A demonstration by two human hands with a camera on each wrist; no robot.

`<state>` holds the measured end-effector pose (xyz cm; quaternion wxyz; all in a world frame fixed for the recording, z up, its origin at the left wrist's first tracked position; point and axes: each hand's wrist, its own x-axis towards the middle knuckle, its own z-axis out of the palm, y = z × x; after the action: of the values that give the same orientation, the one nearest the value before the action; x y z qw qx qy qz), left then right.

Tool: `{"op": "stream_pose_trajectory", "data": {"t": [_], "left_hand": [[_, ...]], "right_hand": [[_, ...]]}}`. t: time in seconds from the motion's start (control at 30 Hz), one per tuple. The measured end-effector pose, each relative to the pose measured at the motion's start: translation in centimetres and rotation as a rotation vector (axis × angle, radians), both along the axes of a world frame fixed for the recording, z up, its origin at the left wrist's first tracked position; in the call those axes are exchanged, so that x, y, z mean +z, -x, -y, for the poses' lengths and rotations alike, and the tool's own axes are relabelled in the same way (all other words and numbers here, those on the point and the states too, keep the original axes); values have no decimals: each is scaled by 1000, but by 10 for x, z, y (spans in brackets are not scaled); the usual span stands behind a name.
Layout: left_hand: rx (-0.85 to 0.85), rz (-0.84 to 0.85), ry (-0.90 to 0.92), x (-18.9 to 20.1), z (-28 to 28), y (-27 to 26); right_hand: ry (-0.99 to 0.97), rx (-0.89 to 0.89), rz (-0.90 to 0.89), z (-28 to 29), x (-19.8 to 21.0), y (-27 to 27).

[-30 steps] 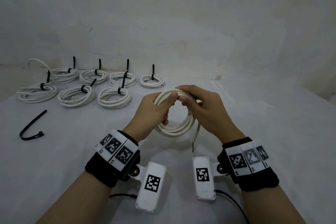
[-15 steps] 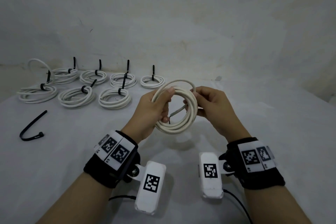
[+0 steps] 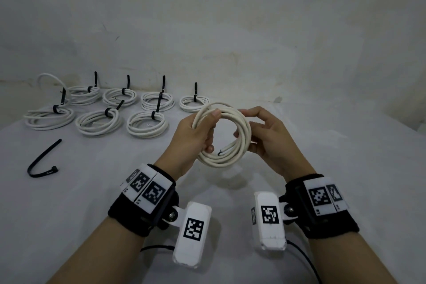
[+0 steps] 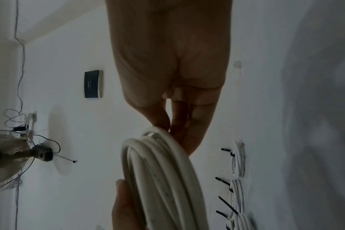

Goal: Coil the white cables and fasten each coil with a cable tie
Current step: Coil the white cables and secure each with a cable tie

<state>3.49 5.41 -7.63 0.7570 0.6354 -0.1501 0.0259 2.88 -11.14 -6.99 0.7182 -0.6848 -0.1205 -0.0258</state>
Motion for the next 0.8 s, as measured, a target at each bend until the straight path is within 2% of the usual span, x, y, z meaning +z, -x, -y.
{"op": "stream_pose_trajectory", "data": {"t": [0.1,0.23,0.37,0.43,0.5,0.63,0.8], "left_hand": [[39,7,23,0,1,0],[77,22,35,-1,0,-1],[121,44,25,-3,1,-5],[133,46,22,-4,0,-6],[154,83,29,-5,-1,-8],[173,204,-43,-7,-3,-8],[210,223,-96,-7,-10,-14]], "right_hand": [[11,105,-86,1,2,3],[2,99,-74,-1,6,5],[273,-84,126,-15,1,5],[312,-182,215,-22,-2,1],[285,-204,222,-23,-2,-2],[193,-161,126,-29,-1,-6],[67,-134,32,-42,3,-17]]}}
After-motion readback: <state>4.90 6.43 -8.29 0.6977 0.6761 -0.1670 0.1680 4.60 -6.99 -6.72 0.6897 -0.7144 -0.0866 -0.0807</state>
